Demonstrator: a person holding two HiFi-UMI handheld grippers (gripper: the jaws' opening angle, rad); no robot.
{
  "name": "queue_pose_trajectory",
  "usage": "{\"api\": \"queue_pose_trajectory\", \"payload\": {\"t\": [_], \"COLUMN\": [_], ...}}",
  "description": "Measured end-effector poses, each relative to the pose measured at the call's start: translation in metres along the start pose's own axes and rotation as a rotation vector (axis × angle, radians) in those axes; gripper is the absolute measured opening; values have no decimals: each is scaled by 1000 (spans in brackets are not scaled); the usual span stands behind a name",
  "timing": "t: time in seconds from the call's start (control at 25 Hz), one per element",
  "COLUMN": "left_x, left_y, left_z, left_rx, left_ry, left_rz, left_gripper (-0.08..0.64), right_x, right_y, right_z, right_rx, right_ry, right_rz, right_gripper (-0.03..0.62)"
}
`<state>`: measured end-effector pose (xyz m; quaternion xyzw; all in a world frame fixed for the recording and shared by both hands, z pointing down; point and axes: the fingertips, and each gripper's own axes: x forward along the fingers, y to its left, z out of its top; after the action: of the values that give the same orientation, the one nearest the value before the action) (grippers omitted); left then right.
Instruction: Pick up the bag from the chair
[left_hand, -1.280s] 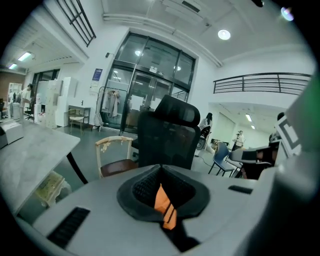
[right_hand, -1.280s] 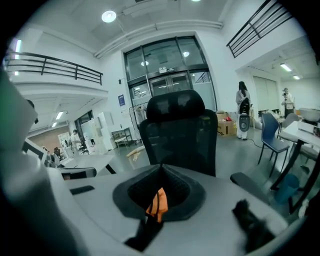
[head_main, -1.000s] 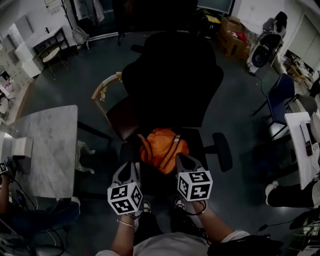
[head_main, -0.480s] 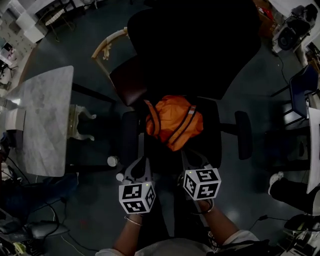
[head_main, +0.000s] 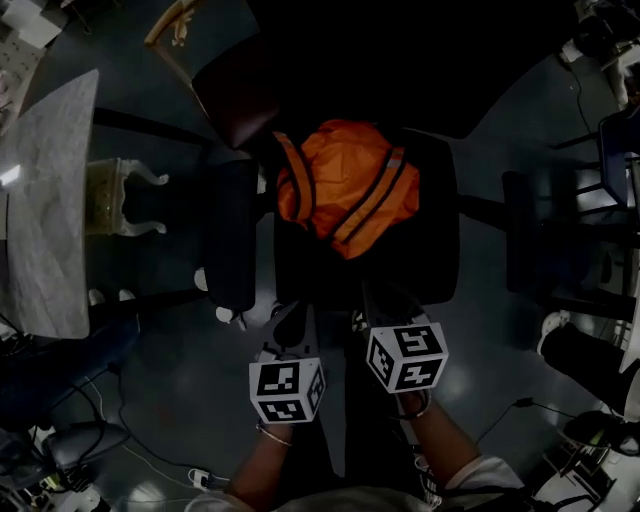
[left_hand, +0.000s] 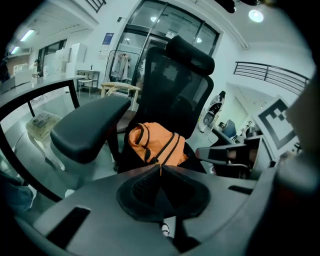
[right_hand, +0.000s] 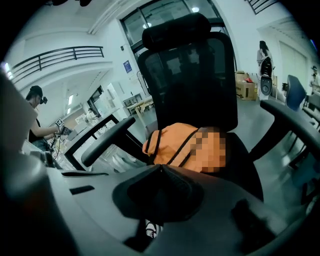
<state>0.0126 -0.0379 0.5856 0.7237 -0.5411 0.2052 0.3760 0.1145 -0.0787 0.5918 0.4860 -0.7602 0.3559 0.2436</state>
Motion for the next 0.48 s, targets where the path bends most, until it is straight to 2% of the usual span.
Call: {"api": "queue_pose_trajectory", "payload": {"t": [0.16, 0.48], "left_x": [16, 30], "left_y": [19, 39], "left_z": [-22, -32], "left_rx": [-3, 3], "left_ry": [34, 50], "left_rz": [35, 76], "left_gripper": [18, 18], "right_x": [20, 40], "right_y": [-2, 2], "right_z": [-18, -32], "right_rx": [20, 23], "right_ry": [12, 35], "right_rz": [19, 38], "right_gripper": [34, 34]}}
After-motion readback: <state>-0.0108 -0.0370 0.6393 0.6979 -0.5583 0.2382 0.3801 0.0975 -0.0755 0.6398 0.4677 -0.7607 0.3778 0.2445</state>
